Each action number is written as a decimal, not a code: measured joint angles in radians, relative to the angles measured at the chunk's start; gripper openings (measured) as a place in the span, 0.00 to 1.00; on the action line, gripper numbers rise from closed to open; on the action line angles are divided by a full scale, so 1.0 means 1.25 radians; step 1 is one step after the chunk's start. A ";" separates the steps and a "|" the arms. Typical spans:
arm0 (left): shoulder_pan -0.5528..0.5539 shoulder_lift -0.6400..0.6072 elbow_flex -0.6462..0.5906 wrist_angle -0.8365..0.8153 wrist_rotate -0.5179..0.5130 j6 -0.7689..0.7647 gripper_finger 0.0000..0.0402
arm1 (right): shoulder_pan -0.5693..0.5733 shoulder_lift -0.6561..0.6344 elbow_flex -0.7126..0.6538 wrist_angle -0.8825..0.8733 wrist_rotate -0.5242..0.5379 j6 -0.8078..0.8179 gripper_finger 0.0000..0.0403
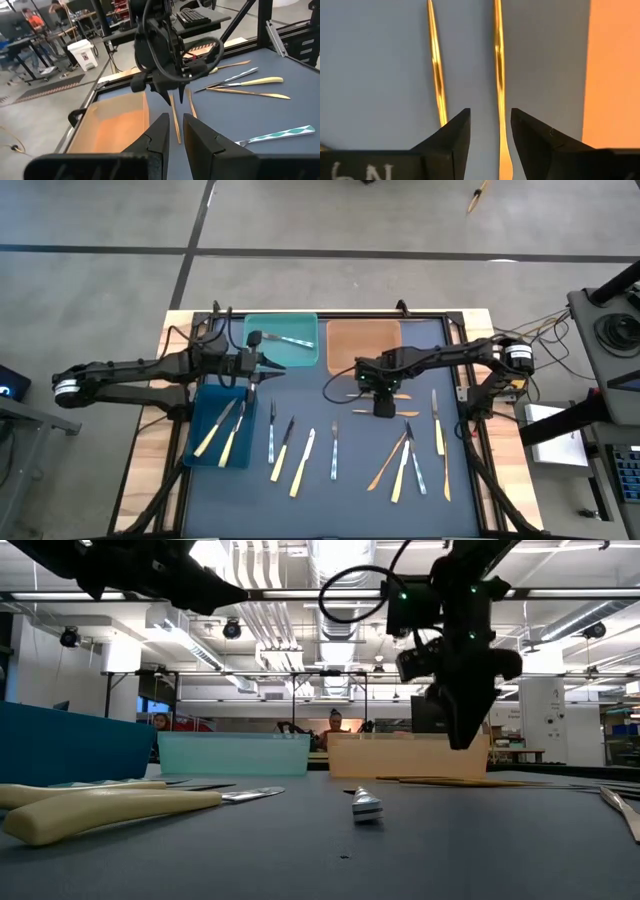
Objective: Sort silverware by color (type)
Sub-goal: Put the golden knife into the orange bin
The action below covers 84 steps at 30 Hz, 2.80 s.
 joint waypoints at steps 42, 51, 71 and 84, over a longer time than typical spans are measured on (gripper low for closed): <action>0.019 0.000 0.001 0.021 -0.063 0.000 0.09 | 0.000 0.000 -0.183 0.302 0.045 -0.006 0.04; 0.019 0.000 0.001 0.020 -0.063 -0.020 0.09 | 0.000 -0.006 -0.166 0.303 0.054 -0.008 0.03; 0.020 -0.005 0.001 0.042 -0.110 -0.018 0.09 | -0.012 -0.009 0.110 0.260 0.040 -0.152 0.03; 0.061 -0.076 0.001 0.039 -0.148 0.027 0.09 | -0.163 0.084 0.345 0.154 0.040 -0.357 0.03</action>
